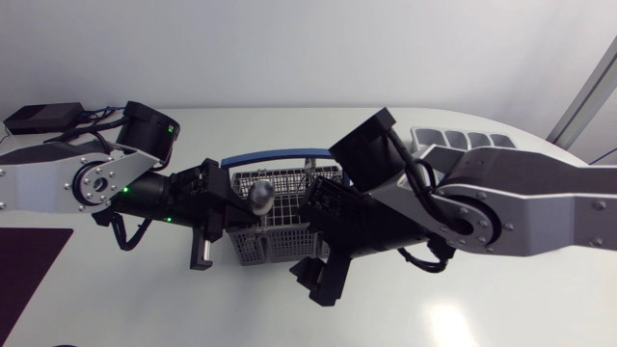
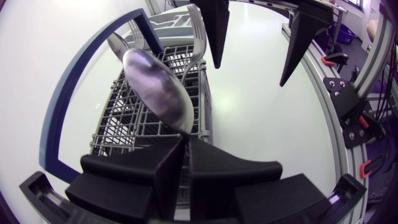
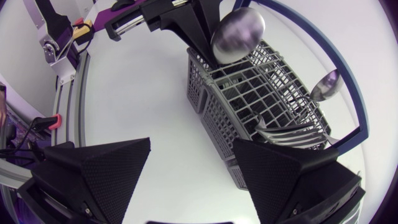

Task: Unload the cutlery basket into the drawer organizer.

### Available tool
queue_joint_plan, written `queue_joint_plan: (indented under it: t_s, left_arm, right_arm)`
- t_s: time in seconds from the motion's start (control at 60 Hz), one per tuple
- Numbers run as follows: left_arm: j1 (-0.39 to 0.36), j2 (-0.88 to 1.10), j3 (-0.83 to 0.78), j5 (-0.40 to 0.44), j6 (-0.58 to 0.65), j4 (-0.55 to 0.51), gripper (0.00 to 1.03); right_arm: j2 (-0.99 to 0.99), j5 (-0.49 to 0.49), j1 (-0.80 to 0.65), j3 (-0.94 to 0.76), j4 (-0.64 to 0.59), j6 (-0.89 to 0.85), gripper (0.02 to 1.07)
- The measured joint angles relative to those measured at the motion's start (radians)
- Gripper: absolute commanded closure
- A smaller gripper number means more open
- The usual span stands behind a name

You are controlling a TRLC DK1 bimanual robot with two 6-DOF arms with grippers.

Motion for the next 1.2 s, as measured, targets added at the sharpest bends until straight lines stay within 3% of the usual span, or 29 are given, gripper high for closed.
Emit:
queue_joint_plan:
  t_s: [0.5,0.75,1.017,1.2]
  left_arm:
    - [0.031,-0.095,-0.024,0.04,-0.034,0.013,0.83]
    - [0.037,-0.204,-0.149,0.047,-0.159,0.182,0.83]
    - [-0.087,-0.34,-0.336,-0.168,-0.303,0.422,0.83]
    - [-0.122,-0.349,-0.364,-0.246,-0.347,0.491,0.83]
  right_arm:
    - [0.0,0.0,0.0,0.01,-0.001,0.0,0.11]
    - [0.006,0.001,0.011,0.042,0.0,0.001,0.11]
    - [0.063,0.027,0.057,0.072,0.035,0.001,0.11]
    - [0.083,0.038,0.059,0.081,0.076,0.001,0.11]
